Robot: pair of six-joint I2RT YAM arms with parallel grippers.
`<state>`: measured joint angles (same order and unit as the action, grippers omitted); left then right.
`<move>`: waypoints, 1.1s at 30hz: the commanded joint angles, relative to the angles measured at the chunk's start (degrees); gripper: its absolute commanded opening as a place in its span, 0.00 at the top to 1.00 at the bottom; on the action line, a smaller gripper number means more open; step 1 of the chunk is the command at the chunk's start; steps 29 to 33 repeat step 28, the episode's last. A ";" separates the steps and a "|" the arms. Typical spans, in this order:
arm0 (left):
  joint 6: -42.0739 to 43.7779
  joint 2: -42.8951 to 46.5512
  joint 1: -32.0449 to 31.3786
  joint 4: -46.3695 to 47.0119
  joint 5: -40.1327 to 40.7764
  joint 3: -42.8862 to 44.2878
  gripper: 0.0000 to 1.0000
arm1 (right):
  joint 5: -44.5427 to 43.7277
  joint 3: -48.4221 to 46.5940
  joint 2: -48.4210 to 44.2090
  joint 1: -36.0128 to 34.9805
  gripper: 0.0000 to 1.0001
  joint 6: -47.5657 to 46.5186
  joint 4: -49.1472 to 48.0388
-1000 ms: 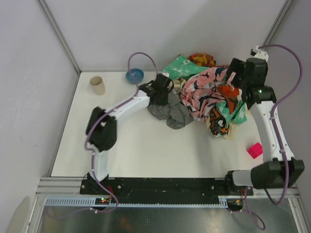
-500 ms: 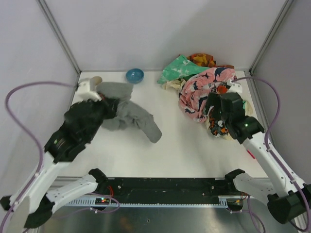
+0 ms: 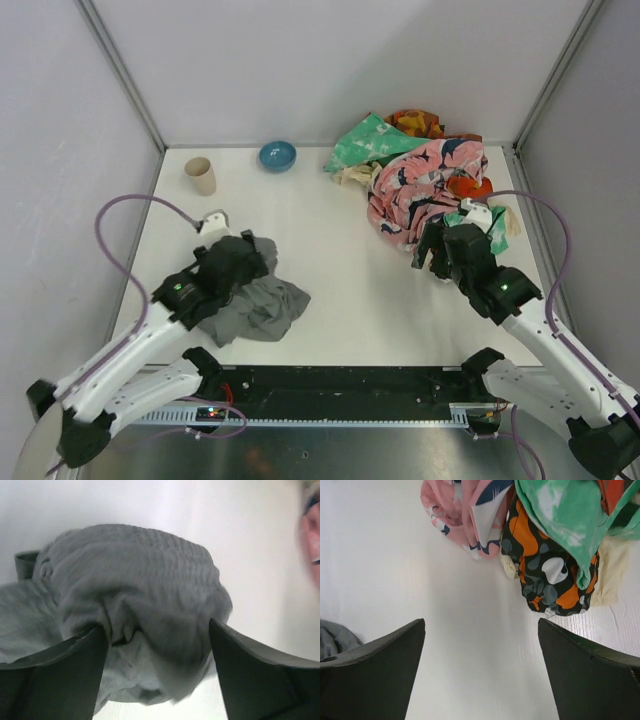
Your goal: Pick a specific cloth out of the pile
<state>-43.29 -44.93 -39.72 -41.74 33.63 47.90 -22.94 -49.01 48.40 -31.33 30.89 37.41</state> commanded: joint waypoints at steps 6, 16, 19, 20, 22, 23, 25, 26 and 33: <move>-4.61 -5.86 2.20 -2.21 -7.18 2.89 0.01 | 2.38 4.70 -6.56 -0.53 0.01 -2.33 -4.69; -3.38 10.62 2.27 -3.23 -9.95 0.62 0.00 | 5.25 8.97 -16.05 -0.54 0.01 -1.98 -5.58; -3.99 13.17 2.26 -4.15 -10.49 -1.03 0.00 | 6.38 9.96 -18.69 -0.57 0.01 -1.66 -4.30; -4.17 13.63 2.23 -4.45 -10.72 -1.39 0.00 | 6.44 10.50 -19.75 -0.57 0.01 -1.34 -3.76; -4.55 13.94 2.25 -5.01 -10.89 -1.89 0.00 | 6.75 11.92 -21.68 -0.53 0.01 -0.74 -3.31; -4.71 13.88 2.22 -5.24 -10.92 -2.04 0.00 | 6.98 12.76 -22.43 -0.51 0.01 -0.57 -3.35; -5.01 13.57 2.25 -5.67 -10.92 -2.20 0.00 | 7.35 14.44 -24.00 -0.49 0.01 -0.07 -3.87; -5.21 13.29 2.22 -5.78 -10.94 -2.37 0.00 | 7.41 14.98 -24.69 -0.53 0.01 0.30 -4.03; -5.79 12.72 2.22 -5.92 -10.86 -2.79 0.00 | 7.10 15.46 -25.66 -0.56 0.01 0.63 -4.19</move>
